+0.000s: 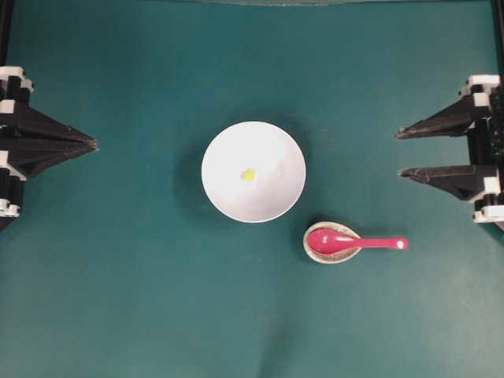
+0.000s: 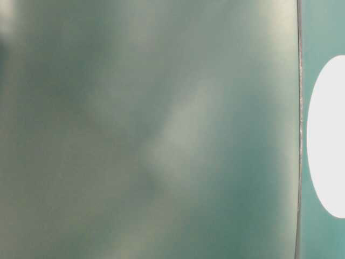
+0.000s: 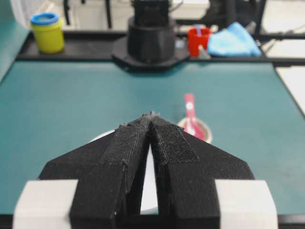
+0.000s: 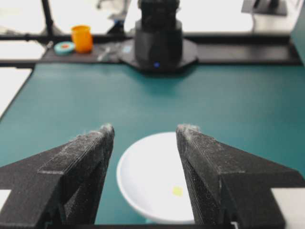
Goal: Scoop the yellow hexagonal prism block from the bowl with a spoon using the right arm.
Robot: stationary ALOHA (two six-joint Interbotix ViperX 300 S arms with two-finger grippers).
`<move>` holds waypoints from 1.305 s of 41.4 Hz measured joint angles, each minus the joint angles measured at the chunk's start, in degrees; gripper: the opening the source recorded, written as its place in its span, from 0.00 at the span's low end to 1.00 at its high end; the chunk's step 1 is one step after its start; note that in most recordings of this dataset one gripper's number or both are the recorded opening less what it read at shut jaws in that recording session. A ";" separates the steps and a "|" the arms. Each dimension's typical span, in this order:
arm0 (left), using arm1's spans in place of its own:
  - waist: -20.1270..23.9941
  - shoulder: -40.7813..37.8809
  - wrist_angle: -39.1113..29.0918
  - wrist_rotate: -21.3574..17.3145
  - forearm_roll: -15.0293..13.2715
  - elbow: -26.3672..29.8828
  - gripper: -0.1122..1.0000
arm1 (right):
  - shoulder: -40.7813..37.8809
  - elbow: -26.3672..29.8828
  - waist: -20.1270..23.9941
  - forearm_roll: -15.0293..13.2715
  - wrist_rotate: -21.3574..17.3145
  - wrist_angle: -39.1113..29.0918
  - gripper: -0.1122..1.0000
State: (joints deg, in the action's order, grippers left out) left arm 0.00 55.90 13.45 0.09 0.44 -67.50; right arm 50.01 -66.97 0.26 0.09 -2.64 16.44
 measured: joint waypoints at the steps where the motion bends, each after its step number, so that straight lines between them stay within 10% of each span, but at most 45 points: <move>1: 0.09 0.00 0.00 0.09 0.00 0.00 0.15 | -0.26 0.09 0.00 0.00 -0.26 0.00 0.63; 39: 0.09 -0.09 -1.41 0.18 0.00 0.00 0.15 | -25.75 -2.29 2.29 0.79 -7.21 11.78 0.63; 54: 0.09 -0.18 -1.49 0.18 0.00 0.00 0.15 | -32.61 -8.79 10.90 9.40 -7.73 24.79 0.63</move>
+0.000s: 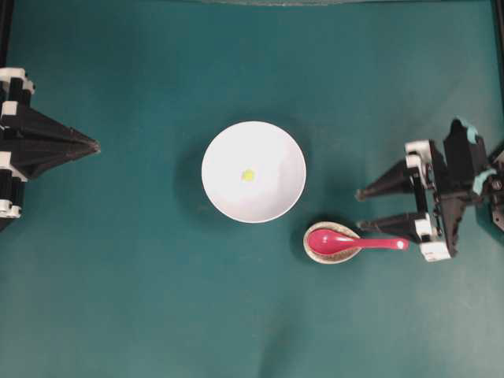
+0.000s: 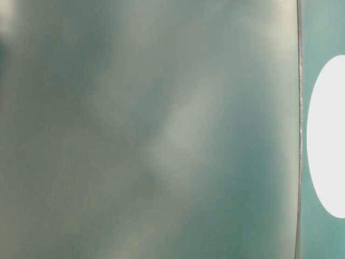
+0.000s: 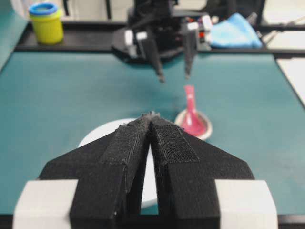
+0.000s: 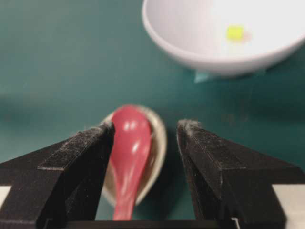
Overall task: Scoop the yellow hexagonal prism block from the bowl with a spoon using the right arm.
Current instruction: 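Move the right gripper to the red spoon handle and close on it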
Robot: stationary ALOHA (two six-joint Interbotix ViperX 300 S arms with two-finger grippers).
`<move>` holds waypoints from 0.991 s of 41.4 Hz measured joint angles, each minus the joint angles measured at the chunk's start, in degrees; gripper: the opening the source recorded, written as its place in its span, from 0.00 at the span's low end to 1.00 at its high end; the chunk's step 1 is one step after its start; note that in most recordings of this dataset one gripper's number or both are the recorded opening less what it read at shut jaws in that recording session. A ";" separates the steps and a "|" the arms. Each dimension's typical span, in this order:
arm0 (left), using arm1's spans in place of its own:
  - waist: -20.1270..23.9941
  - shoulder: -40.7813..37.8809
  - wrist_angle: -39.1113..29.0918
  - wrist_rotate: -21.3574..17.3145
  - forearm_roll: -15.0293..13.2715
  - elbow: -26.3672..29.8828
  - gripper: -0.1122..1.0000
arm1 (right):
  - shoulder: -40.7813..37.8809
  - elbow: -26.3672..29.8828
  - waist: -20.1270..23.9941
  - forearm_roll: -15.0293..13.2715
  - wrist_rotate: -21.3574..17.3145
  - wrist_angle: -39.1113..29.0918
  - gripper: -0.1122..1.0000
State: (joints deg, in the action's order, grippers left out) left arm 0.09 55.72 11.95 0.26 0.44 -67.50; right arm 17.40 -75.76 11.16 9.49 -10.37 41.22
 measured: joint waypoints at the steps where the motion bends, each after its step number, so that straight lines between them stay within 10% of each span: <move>1: 0.00 0.00 0.00 0.00 0.00 0.00 0.15 | -0.44 -0.26 0.70 0.88 0.00 0.53 0.63; 26: 0.00 -0.26 -0.35 0.09 0.00 0.00 0.15 | -18.54 -0.44 16.26 17.40 -0.09 16.96 0.62; 41: 0.00 -0.18 -0.88 0.70 0.00 0.00 0.15 | -23.29 0.00 19.34 19.16 -0.09 21.27 0.58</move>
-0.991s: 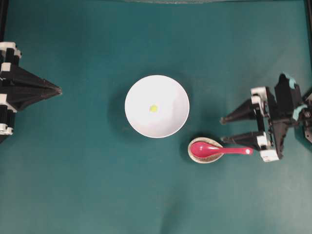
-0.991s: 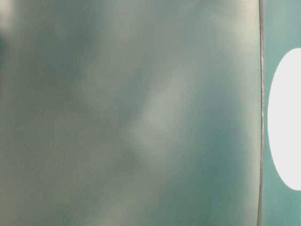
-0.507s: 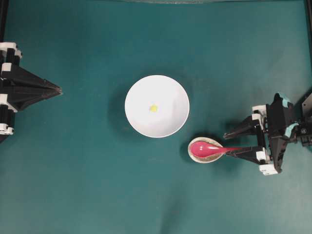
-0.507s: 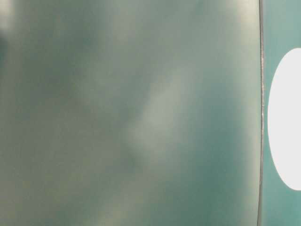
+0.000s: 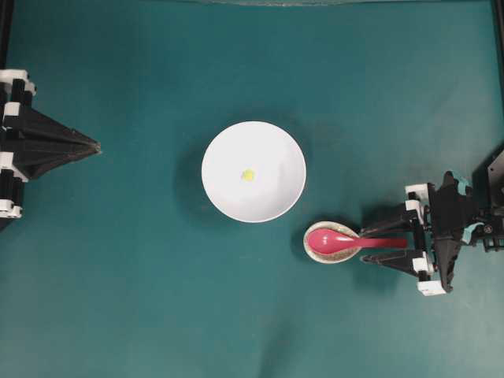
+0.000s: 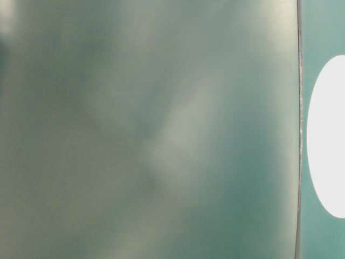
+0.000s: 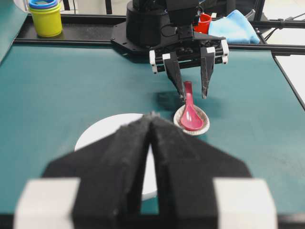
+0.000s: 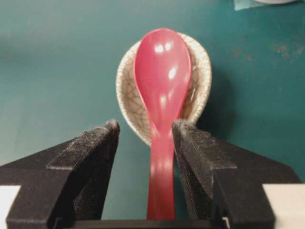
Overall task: Scoop the yellow hexagonal prism block from the bowl with a spoon using the right arm.
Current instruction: 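Move the right gripper to the red spoon handle and close on it, then hold the red spoon handle firmly in the right gripper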
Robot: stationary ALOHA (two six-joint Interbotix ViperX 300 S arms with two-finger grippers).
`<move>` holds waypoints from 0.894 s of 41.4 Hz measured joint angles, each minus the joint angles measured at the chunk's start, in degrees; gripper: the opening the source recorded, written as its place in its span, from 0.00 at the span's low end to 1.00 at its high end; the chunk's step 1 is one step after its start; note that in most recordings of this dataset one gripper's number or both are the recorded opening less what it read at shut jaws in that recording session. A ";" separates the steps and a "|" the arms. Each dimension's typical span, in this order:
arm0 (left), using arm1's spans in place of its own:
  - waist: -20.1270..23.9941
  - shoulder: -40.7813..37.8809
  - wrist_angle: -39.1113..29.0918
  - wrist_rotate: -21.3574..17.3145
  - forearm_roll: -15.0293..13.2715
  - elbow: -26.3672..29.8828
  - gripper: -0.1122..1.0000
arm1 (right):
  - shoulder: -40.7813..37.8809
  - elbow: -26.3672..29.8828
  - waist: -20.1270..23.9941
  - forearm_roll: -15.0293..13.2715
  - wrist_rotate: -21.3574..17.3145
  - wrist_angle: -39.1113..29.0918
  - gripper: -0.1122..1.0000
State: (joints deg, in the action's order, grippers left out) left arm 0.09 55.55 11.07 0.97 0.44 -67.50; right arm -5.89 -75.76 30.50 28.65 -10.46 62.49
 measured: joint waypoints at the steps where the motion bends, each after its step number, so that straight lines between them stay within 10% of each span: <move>1: 0.00 0.00 0.00 0.00 0.00 0.00 0.15 | -0.18 -0.09 0.00 0.09 0.09 0.09 0.58; 37: 0.00 0.00 -0.35 0.00 0.09 0.00 0.15 | -3.69 -0.79 0.62 1.32 2.29 1.93 0.50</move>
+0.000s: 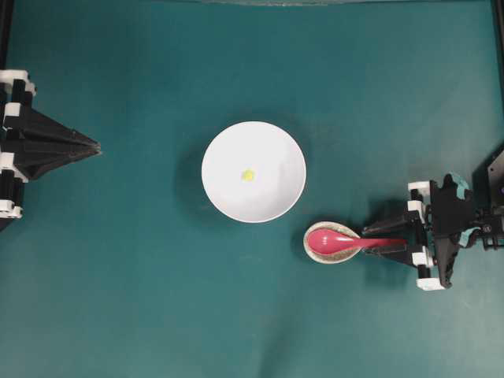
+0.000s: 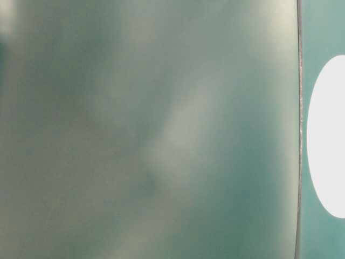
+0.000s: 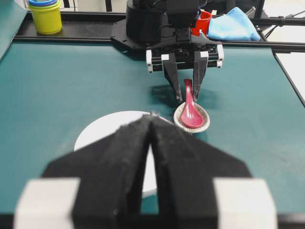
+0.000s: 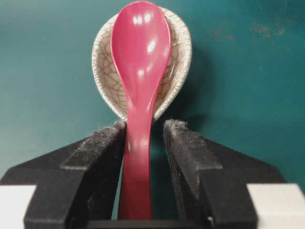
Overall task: Scoop the yellow hexagonal prism block from the bowl with a spoon using the right arm.
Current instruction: 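Hold the red spoon handle firmly in the right gripper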
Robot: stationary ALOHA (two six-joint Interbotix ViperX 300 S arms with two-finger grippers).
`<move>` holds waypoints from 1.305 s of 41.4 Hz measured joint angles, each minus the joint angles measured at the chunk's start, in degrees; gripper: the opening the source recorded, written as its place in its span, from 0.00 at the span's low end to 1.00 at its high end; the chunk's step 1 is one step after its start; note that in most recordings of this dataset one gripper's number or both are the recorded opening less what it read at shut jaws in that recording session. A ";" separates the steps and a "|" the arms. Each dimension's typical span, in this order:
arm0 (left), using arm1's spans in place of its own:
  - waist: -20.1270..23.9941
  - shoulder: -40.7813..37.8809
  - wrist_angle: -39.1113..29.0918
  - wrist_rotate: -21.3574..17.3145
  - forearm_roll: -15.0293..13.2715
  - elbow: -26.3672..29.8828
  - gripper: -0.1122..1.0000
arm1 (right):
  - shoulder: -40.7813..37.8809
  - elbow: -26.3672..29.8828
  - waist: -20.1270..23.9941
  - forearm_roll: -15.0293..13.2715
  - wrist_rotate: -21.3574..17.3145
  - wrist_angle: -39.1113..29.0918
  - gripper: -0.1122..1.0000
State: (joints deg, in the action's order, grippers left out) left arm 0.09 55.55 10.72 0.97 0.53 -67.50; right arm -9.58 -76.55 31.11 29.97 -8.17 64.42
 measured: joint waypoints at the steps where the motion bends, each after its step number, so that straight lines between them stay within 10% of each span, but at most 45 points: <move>1: 0.00 0.00 0.00 0.00 -0.09 0.00 0.15 | 0.00 -0.09 0.00 0.00 0.00 0.09 0.50; 54: 0.00 0.00 -0.09 0.00 -0.09 0.00 0.15 | 0.00 0.26 0.18 -0.62 1.58 1.23 0.48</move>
State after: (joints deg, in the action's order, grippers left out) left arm 0.09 55.55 10.63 0.97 0.44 -67.50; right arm -9.58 -76.29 31.29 29.36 -6.59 65.65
